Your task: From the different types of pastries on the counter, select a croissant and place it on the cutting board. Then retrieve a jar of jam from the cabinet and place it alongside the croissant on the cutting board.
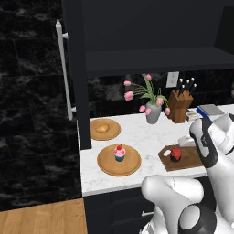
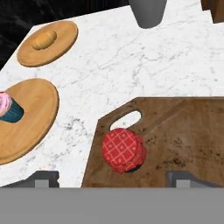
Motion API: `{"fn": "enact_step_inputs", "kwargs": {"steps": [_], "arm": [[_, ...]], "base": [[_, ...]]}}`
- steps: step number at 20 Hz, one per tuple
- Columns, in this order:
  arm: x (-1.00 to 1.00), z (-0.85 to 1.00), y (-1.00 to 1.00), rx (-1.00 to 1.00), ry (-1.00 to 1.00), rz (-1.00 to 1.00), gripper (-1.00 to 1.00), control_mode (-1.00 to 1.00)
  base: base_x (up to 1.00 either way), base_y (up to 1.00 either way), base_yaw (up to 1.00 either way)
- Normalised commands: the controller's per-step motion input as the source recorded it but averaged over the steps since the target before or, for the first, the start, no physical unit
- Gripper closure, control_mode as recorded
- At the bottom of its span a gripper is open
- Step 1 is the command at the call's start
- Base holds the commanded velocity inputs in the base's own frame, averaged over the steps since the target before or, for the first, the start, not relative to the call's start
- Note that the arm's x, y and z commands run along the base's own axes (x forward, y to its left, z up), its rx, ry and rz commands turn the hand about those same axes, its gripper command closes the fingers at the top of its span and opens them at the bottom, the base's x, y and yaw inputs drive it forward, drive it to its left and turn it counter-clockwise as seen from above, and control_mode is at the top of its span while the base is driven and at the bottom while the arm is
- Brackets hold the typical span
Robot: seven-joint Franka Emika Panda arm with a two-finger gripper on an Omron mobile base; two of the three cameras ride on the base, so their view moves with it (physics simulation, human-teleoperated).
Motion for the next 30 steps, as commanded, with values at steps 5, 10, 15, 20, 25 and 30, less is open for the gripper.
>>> {"fn": "enact_step_inputs", "kwargs": {"steps": [5,10,15,20,25,30], "arm": [[-0.15,0.64,0.62,-0.05,-0.06,-0.03,-1.00,-1.00],[0.33,0.37,1.00,-0.24,-0.04,-0.14,-1.00,-1.00],[0.11,0.17,0.61,-0.07,0.00,-0.03,-1.00,-1.00],[0.42,0.72,0.98,-0.10,0.00,-0.22,-1.00,-1.00],[0.44,0.42,0.86,-0.09,0.00,-0.16,-1.00,-1.00],[0.51,0.11,0.16,0.03,0.01,0.03,-1.00,-1.00]], "base": [[0.00,0.00,0.00],[0.00,0.00,0.00],[0.00,0.00,0.00],[0.00,0.00,0.00],[0.00,0.00,0.00],[0.00,0.00,0.00]]}}
